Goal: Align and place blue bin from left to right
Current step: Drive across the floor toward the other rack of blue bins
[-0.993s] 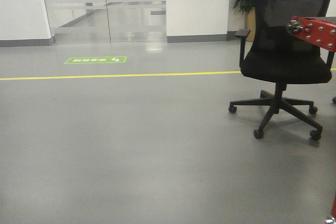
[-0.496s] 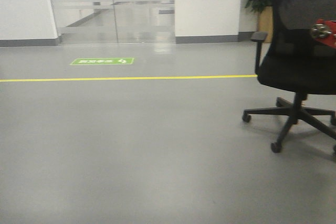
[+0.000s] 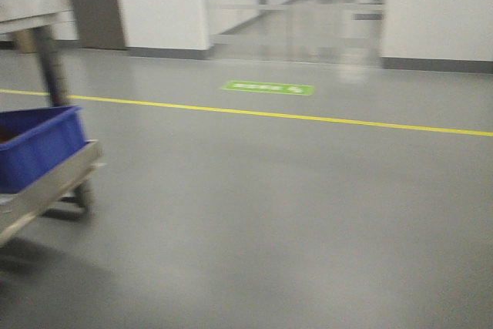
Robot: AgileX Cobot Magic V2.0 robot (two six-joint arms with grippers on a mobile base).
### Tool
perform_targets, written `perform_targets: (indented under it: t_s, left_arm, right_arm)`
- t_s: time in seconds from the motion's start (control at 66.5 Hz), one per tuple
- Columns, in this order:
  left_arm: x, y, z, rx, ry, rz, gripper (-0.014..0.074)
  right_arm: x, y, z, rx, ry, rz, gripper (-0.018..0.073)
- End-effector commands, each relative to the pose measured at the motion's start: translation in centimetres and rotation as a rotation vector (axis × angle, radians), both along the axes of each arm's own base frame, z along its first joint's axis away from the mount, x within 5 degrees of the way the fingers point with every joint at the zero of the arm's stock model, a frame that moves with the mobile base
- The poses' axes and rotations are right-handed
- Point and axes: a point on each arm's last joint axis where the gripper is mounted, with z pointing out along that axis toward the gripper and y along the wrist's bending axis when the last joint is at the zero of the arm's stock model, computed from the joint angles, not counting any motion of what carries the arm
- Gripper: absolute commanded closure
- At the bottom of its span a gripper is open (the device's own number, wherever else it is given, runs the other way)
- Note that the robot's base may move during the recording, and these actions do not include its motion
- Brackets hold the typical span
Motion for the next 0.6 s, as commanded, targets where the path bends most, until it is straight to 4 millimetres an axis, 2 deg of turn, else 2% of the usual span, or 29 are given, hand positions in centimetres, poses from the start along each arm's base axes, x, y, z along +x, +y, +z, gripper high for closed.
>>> perform_targets:
  t_s: [0.0,0.587]
  left_arm:
    - [-0.15,-1.22,0.83,-0.063,-0.067,-0.090,0.0707]
    - [-0.15,-1.22,0.83,-0.063,-0.067,-0.090,0.0707]
  right_arm:
    - [-0.50,2.02,1.63,0.158,-0.123,0.170,0.0721]
    - [-0.50,2.02,1.63,0.158,-0.123,0.170,0.0721]
